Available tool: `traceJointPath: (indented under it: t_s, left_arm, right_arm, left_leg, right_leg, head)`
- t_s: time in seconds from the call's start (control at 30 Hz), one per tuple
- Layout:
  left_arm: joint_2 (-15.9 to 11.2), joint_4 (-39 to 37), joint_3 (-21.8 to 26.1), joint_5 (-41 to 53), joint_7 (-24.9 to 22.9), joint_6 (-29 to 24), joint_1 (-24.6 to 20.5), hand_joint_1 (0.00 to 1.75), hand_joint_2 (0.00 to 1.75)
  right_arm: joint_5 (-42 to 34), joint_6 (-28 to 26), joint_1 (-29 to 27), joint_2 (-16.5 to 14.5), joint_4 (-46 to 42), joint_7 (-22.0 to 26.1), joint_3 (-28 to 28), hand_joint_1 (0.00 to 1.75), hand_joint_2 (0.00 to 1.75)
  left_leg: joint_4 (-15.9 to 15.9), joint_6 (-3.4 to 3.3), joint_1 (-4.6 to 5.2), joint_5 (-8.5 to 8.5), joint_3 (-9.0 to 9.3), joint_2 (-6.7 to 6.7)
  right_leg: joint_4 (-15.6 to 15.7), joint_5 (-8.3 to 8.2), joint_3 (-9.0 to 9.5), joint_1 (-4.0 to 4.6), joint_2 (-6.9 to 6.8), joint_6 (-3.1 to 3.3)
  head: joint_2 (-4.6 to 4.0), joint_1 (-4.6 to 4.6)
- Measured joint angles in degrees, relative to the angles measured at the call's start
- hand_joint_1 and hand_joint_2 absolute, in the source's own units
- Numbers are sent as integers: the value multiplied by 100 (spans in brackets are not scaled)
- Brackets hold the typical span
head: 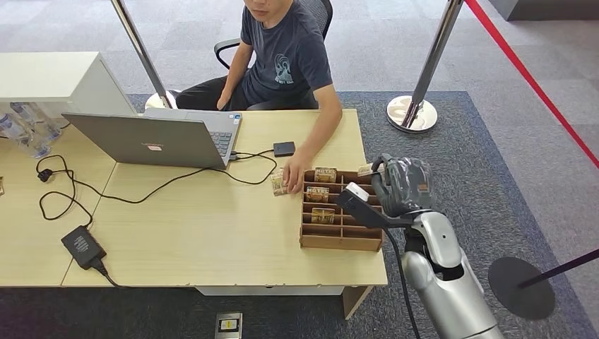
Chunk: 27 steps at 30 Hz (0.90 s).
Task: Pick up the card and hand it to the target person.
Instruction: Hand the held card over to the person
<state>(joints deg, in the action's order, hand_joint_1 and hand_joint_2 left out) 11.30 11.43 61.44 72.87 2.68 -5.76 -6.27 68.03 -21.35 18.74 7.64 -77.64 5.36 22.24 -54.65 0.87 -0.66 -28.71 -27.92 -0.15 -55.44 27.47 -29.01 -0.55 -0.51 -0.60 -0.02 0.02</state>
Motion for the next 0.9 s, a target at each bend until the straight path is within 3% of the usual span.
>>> traceJointPath:
  t_s: [0.43,0.9]
  left_arm:
    - [0,0,0,-16,1,-38,0,0,0]
    - [0,0,0,-27,-16,-56,-7,0,0]
  right_arm:
    - [-5,25,120,-49,-71,39,-38,175,175]
    - [-24,107,787,-430,250,128,10,175,175]
  left_leg:
    - [0,0,0,1,-2,0]
    - [0,-3,0,10,-5,-1]
  right_leg:
    - [-1,-3,2,0,0,-2]
    - [-2,-8,0,0,0,0]
  head:
    - [1,0]
    - [0,0]
